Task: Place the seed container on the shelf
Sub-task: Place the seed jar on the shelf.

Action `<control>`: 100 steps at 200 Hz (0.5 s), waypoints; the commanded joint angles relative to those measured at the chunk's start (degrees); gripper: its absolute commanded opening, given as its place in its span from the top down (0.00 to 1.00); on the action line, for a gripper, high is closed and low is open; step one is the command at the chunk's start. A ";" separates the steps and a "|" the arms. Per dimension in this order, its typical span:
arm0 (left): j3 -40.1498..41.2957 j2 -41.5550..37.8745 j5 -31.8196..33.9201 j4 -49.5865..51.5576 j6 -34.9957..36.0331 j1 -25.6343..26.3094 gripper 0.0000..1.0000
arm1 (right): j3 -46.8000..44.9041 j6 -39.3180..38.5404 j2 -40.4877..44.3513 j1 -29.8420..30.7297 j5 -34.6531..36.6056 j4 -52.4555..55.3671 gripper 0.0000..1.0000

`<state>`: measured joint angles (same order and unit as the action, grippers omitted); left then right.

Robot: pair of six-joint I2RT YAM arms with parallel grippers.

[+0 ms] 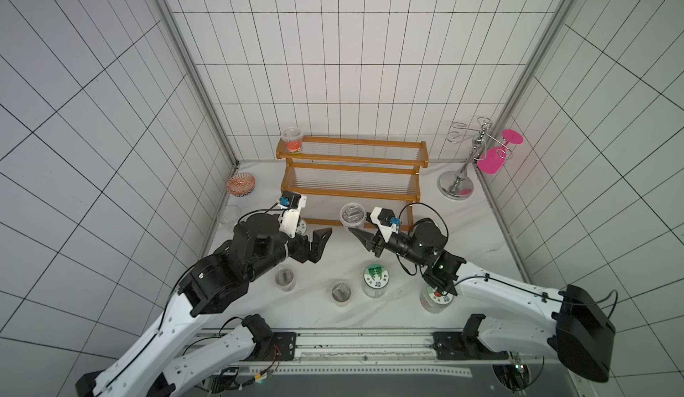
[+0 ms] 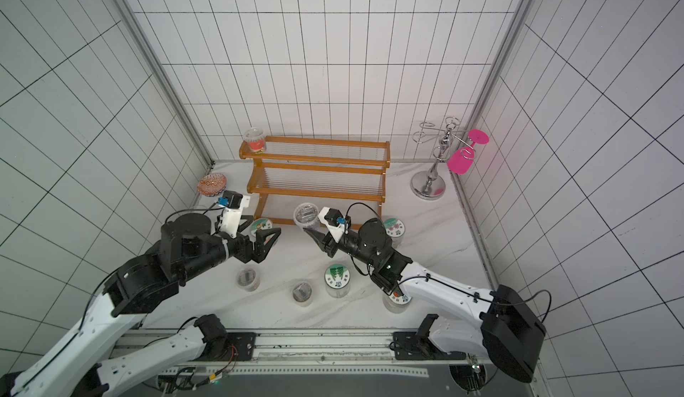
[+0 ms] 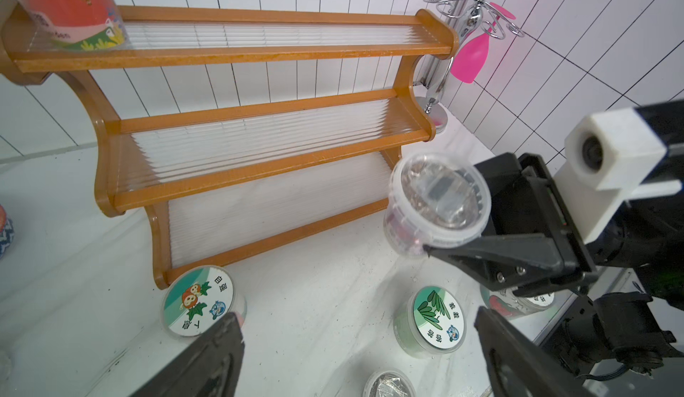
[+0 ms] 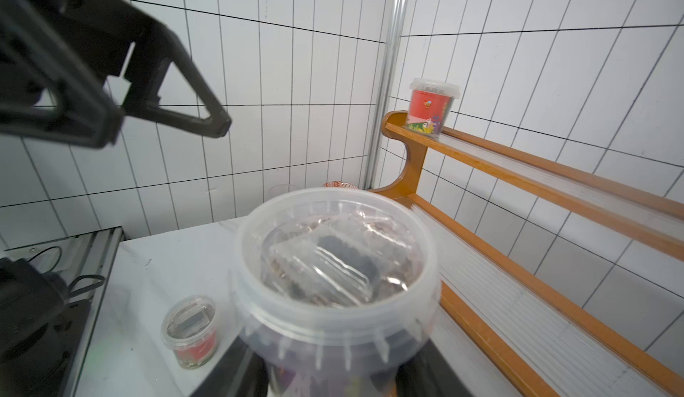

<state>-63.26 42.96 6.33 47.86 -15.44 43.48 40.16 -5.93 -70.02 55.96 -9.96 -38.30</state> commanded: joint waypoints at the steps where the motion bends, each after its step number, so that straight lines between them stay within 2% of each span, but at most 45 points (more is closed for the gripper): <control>1: 5.22 -2.82 3.08 -4.04 -2.10 -0.24 0.01 | 8.13 -1.05 -3.36 -1.99 3.29 -2.93 0.49; 36: 10.78 -6.01 2.90 -4.68 -4.19 -0.24 0.01 | 18.30 -1.72 -10.05 -4.91 3.81 -0.13 0.48; 100: 13.54 -9.10 1.49 -4.44 -5.67 -0.24 0.01 | 38.59 0.09 -24.05 -9.68 5.34 10.19 0.48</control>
<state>-50.61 35.05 8.10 44.80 -20.01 43.44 70.72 -6.83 -90.08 47.70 -6.04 -32.49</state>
